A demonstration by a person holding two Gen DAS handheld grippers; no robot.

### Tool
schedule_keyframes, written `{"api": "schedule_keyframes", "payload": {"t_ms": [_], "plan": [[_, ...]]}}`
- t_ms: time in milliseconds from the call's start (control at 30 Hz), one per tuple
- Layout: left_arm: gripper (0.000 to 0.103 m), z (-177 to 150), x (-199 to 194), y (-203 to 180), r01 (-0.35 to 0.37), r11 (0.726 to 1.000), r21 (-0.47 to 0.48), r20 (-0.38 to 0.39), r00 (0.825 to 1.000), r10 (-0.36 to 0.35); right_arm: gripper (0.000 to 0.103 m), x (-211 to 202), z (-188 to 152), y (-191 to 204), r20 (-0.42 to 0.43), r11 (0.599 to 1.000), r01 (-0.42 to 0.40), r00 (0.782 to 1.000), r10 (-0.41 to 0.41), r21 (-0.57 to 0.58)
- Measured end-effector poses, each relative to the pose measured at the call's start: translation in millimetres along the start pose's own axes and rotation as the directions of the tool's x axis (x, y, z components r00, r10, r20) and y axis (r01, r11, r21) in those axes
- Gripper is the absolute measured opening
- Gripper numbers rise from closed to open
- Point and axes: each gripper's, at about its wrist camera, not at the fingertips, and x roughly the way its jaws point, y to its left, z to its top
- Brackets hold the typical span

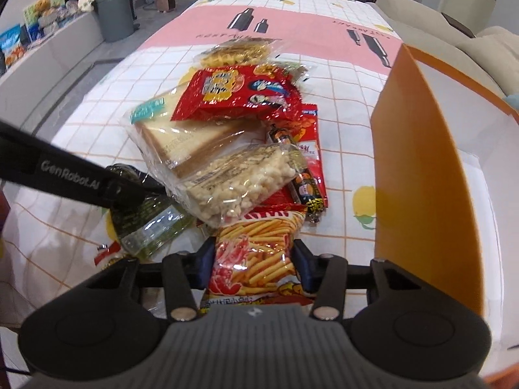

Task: Organize snacks
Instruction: 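Grasp the dark green seaweed pack with the left tool while the right tool grasps the red stick-snack bag, then carry both packs into the white box and lower them to its floor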

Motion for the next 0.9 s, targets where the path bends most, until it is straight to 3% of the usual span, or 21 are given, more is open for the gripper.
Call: {"api": "schedule_keyframes", "payload": {"t_ms": [533, 900], "plan": [[0.051, -16, -73, -20, -0.019, 1.0, 0.008, 0.164, 0.986, 0.017, 0.047, -58, -13, -9, 0.086, 0.997, 0.051, 0.995, -0.056, 0.053], [0.051, 2, -112, -74, 0.061, 0.99, 0.126, 0.225, 0.97, -0.088, 0.047, -121, -14, -47, 0.219, 0.983, 0.02, 0.974, -0.061, 0.184]]}}
